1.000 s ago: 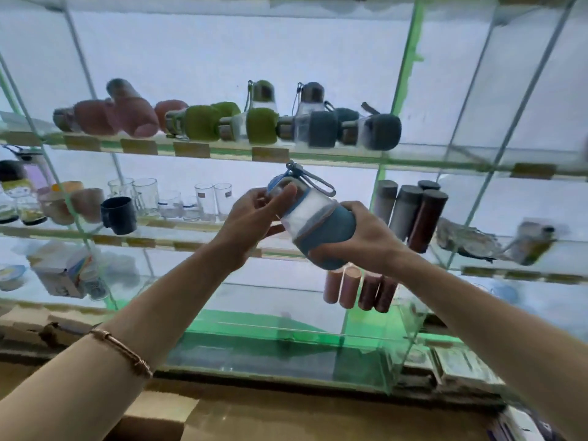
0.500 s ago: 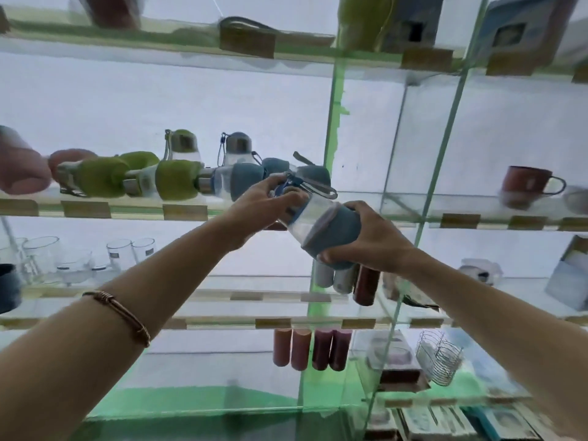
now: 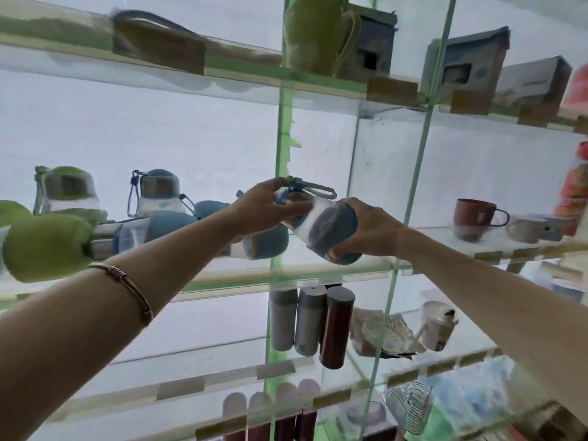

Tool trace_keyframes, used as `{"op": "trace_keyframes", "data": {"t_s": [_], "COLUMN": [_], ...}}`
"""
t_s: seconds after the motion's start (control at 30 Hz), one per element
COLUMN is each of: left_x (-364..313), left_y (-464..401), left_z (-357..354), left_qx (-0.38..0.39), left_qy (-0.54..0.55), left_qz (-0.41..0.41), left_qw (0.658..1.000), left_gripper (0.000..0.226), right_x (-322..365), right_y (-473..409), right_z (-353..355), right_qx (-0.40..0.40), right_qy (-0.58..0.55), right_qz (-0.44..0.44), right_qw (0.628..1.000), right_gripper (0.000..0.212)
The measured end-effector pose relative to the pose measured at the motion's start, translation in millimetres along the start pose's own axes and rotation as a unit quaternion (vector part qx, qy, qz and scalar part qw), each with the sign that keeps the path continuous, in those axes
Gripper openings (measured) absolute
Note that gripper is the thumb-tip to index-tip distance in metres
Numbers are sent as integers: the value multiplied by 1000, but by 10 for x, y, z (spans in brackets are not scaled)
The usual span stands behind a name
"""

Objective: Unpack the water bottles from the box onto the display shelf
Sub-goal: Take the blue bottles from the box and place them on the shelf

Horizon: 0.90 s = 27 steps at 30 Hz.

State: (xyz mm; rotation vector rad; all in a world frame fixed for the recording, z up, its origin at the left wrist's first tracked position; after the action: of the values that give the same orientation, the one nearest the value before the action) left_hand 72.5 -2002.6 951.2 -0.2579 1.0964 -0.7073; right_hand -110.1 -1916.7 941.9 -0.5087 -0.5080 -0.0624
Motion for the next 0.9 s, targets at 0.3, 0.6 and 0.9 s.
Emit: {"op": "trace_keyframes", "data": {"t_s": [0.3,0.6,0.9], "left_x": [191,496,658], "left_y": [-597,-1122,-1326], "left_z": [-68,-202,-350], "left_qx": [41,96,120], "left_qy": [-60,-277,-334], "left_qz": [-8,-18,-26], "left_qw": [997,956,935], "left_gripper": [51,46,30], "right_x": [-253,-429,-604], "right_y": [-649,-1243,-1387], "right_z": [-108,-421,-657], "right_qx": [8,32,50], "right_qy": [28,153,106], "right_qz": [-4,41,39], "right_qw": [1000,987,992], "right_gripper": [79,89,89]}}
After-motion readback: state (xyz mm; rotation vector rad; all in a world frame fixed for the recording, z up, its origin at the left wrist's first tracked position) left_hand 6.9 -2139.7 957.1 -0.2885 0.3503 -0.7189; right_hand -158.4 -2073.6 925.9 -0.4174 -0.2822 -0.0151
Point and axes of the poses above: each hand's wrist, its own y-axis away from the middle knuckle, its own z-axis out of the back of the hand, x = y × z, the point moved 2 cm from there along -y, towards the middle knuckle, and after that the axes turned 10 degrees about -x, right-handed, at the moved point
